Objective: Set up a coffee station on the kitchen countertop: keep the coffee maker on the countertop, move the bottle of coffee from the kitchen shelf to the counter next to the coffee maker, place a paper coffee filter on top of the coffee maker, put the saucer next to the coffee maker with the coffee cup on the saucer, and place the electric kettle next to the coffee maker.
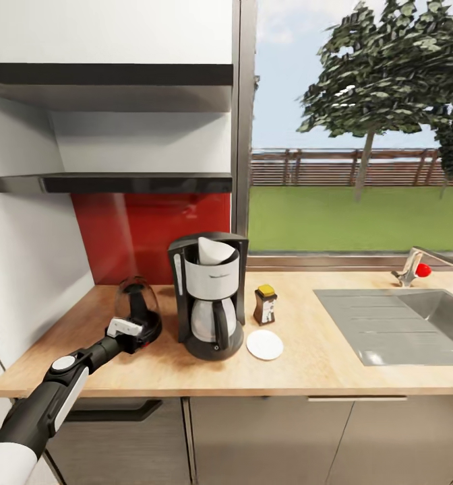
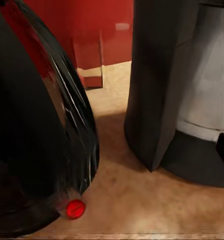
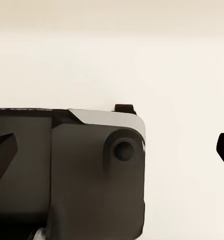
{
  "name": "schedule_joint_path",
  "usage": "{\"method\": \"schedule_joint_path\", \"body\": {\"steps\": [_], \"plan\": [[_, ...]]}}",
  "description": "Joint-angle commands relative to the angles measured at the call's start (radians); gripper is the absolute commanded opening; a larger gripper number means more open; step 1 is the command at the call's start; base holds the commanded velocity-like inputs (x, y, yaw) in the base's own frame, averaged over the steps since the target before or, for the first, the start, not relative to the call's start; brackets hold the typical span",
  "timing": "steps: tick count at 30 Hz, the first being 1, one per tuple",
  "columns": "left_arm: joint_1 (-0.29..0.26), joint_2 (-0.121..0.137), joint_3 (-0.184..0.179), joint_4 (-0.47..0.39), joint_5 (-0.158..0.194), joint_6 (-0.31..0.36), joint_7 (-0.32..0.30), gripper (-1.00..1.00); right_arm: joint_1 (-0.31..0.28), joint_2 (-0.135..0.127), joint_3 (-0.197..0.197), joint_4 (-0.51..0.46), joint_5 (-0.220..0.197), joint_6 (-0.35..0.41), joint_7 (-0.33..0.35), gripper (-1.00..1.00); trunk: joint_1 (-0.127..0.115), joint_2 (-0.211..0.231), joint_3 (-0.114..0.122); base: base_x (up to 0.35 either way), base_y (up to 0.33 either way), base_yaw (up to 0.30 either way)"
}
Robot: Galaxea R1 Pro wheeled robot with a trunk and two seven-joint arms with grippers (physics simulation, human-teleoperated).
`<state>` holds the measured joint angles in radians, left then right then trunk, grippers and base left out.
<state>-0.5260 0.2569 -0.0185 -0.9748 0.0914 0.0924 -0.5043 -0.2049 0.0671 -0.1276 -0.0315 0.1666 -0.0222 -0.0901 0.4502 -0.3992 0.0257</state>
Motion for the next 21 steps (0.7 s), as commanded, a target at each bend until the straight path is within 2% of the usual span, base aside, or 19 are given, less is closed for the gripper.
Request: {"method": "schedule_joint_path", "body": {"steps": [1, 11, 16, 20, 21], "plan": [[0.0, 0.001, -0.001, -0.001, 0.01, 0.01, -0.002, 1.0, 0.0, 0.0, -0.009, 0.001, 0.01, -0.002, -0.003, 1.0, 0.0, -0.001, 0.0, -0.304, 0.0, 0.0], [0.0, 0.001, 0.0, -0.001, 0.01, 0.009, 0.001, 1.0, -0.001, 0.0, -0.008, 0.001, 0.01, -0.002, -0.003, 1.0, 0.0, -0.001, 0.0, -0.306, 0.0, 0.0], [0.017, 0.004, 0.003, -0.001, 0.019, -0.013, -0.003, 1.0, -0.001, 0.0, -0.007, 0.001, 0.011, -0.002, -0.003, 1.0, 0.0, -0.001, 0.0, -0.083, 0.0, 0.0], [0.089, 0.005, 0.024, -0.002, 0.029, -0.12, 0.004, 1.0, -0.001, 0.0, -0.007, 0.001, 0.011, -0.002, -0.003, 1.0, 0.0, -0.001, 0.0, -0.009, 0.0, 0.0], [0.132, 0.005, 0.045, -0.005, 0.045, -0.182, 0.006, 1.0, -0.001, 0.0, -0.007, 0.001, 0.011, -0.002, -0.003, 1.0, 0.0, -0.001, 0.0, -0.002, 0.0, 0.0]]}}
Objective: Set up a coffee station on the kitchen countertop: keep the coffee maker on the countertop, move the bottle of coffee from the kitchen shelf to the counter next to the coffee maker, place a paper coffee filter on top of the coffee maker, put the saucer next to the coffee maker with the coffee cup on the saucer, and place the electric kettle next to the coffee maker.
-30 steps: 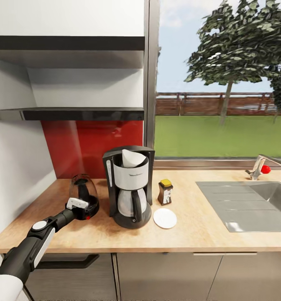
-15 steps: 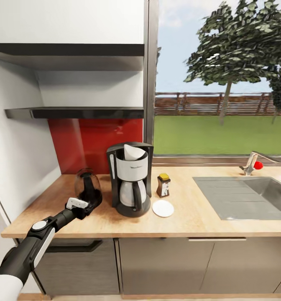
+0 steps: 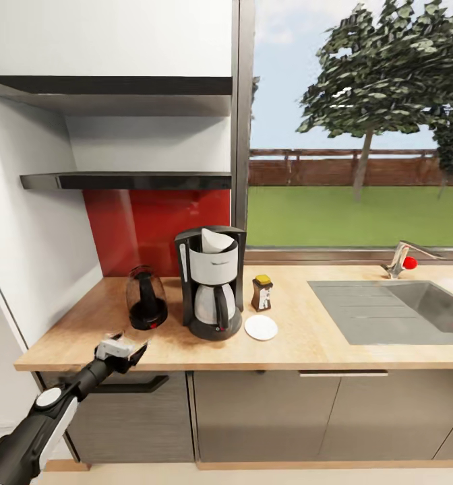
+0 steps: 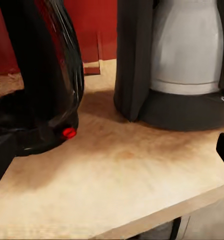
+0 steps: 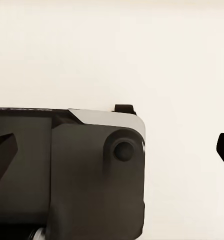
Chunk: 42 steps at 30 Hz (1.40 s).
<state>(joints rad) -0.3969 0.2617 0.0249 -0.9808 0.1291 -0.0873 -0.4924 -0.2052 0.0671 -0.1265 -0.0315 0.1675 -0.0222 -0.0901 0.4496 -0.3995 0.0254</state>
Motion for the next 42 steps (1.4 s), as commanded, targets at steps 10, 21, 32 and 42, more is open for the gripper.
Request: {"method": "schedule_joint_path", "body": {"steps": [10, 21, 32, 42], "plan": [[0.286, 0.0, 0.072, 0.022, 0.202, -0.188, -0.004, 1.0, 0.0, 0.001, -0.006, 0.0, 0.01, -0.01, -0.003, 1.0, 0.0, -0.001, 0.0, 0.0, 0.0, 0.0], [0.417, 0.008, 0.127, 0.516, 0.239, -0.255, -0.004, 1.0, 0.0, 0.005, -0.002, -0.001, 0.013, -0.012, -0.002, 1.0, 0.0, -0.001, 0.0, 0.0, 0.0, 0.0], [0.42, -0.072, 0.055, 0.922, 0.093, -0.178, 0.515, 1.0, 0.0, 0.01, -0.005, 0.0, 0.011, -0.02, -0.002, 1.0, 0.0, -0.001, 0.0, 0.0, 0.0, 0.0], [0.42, -0.087, 0.051, 0.931, 0.001, 0.031, 0.534, 1.0, 0.0, 0.014, -0.007, 0.001, 0.009, -0.03, -0.003, 1.0, 0.0, -0.001, 0.0, 0.0, 0.0, -0.011]]}}
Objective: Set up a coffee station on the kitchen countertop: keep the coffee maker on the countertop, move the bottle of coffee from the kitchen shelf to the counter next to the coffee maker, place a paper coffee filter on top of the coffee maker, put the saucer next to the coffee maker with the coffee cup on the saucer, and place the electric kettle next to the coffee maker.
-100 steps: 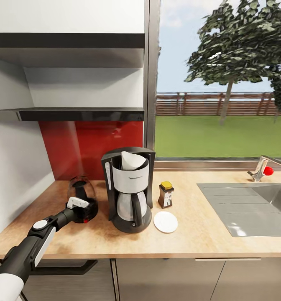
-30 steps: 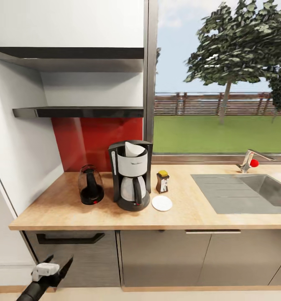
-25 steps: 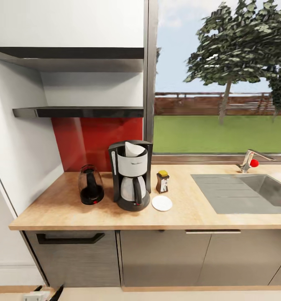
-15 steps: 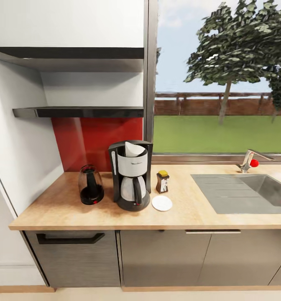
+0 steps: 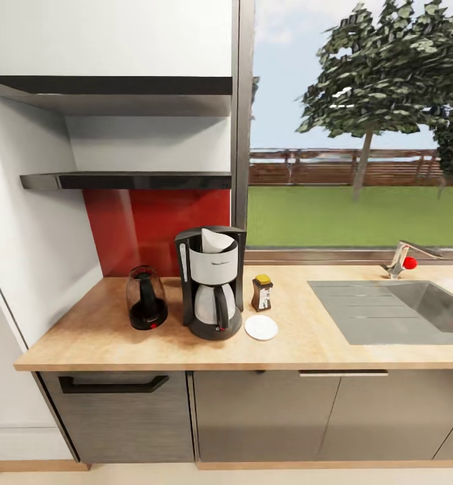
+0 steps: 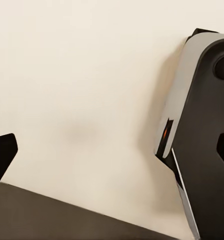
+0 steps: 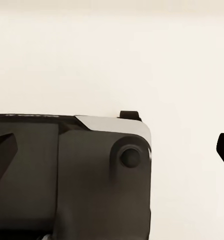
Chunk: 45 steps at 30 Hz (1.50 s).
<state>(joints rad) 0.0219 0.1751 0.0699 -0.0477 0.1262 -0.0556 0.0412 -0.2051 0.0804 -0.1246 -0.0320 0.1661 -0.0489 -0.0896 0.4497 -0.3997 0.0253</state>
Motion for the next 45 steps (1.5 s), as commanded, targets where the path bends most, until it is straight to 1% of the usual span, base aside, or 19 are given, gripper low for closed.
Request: {"method": "schedule_joint_path", "body": {"steps": [1, 3, 11, 14, 16, 18, 21, 24, 31, 45], "plan": [[0.001, 0.0, 0.006, -0.002, 0.0, 0.0, 0.0, 1.0, 0.0, 0.0, -0.009, 0.001, 0.01, -0.003, -0.004, 1.0, 0.0, 0.0, 0.0, 0.0, 0.0, -0.012], [0.001, -0.001, 0.006, -0.008, -0.014, 0.002, 0.001, 1.0, 0.0, 0.0, -0.01, 0.0, 0.01, -0.003, -0.004, 1.0, 0.0, 0.0, 0.0, 0.0, 0.0, -0.032], [0.001, -0.003, 0.01, -0.013, -0.014, -0.001, 0.0, 1.0, 0.0, -0.001, -0.013, 0.0, 0.009, -0.005, -0.002, 1.0, 0.0, 0.0, 0.0, 0.0, 0.0, -0.228], [0.001, -0.009, 0.01, -0.012, -0.015, -0.001, 0.0, 1.0, 0.0, -0.002, -0.013, 0.0, 0.009, -0.005, -0.003, 1.0, 0.0, 0.0, 0.0, 0.0, -0.025, -0.266], [0.001, -0.018, 0.01, -0.011, -0.023, 0.0, 0.001, 1.0, 0.0, -0.002, -0.013, 0.0, 0.009, -0.005, -0.003, 1.0, 0.0, 0.0, 0.0, 0.0, -0.153, -0.267], [0.001, -0.025, 0.01, -0.011, -0.039, 0.001, 0.001, 1.0, 0.0, -0.003, -0.013, 0.0, 0.009, -0.005, -0.003, 1.0, 0.0, 0.0, 0.0, 0.0, -0.224, -0.268], [0.001, -0.03, 0.01, -0.011, -0.056, 0.002, 0.002, 1.0, 0.0, -0.005, -0.014, 0.0, 0.009, -0.005, -0.003, 1.0, 0.0, 0.0, 0.0, 0.0, -0.253, -0.268], [0.001, -0.034, 0.01, -0.011, -0.063, 0.002, 0.003, 1.0, 0.0, -0.005, -0.014, 0.0, 0.009, -0.005, -0.002, 1.0, 0.0, 0.0, 0.0, 0.0, -0.267, -0.269], [0.001, -0.04, 0.01, -0.012, -0.067, 0.001, 0.003, 1.0, 0.0, -0.005, -0.015, 0.0, 0.009, -0.005, -0.002, 1.0, 0.0, 0.0, 0.0, 0.007, -0.273, -0.289], [0.001, -0.039, 0.007, -0.01, -0.065, 0.002, 0.004, 1.0, 0.0, -0.005, -0.015, 0.0, 0.009, -0.005, -0.003, 1.0, 0.0, 0.0, 0.0, 0.169, -0.256, -0.3]]}}
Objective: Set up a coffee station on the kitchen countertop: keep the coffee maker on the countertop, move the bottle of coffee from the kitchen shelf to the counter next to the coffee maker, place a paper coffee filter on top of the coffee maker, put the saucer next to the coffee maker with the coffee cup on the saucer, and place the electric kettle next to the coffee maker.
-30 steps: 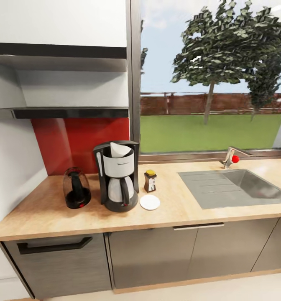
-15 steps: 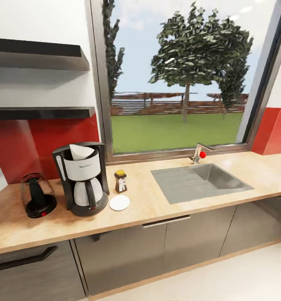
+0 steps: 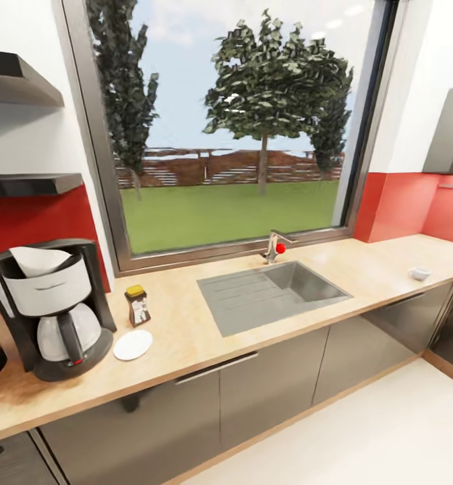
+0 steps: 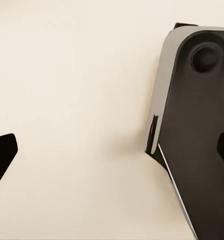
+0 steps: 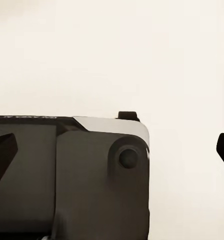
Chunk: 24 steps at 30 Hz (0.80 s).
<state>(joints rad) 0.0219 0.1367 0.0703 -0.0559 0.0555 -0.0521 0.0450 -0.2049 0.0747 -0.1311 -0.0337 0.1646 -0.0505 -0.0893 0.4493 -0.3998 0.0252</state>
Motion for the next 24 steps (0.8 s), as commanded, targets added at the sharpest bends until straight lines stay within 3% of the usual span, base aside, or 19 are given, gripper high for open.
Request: {"method": "schedule_joint_path", "body": {"steps": [1, 24], "plan": [[0.001, 0.0, 0.006, -0.001, 0.006, -0.001, 0.0, 1.0, -0.001, 0.0, -0.008, 0.001, 0.01, -0.003, -0.003, 1.0, 0.001, 0.0, 0.0, 0.238, -0.206, -0.3], [0.001, 0.0, 0.006, -0.001, 0.006, -0.005, 0.0, 1.0, 0.0, 0.0, -0.008, 0.001, 0.01, -0.003, -0.003, 1.0, 0.001, 0.0, 0.0, 0.241, -0.203, -0.3]]}}
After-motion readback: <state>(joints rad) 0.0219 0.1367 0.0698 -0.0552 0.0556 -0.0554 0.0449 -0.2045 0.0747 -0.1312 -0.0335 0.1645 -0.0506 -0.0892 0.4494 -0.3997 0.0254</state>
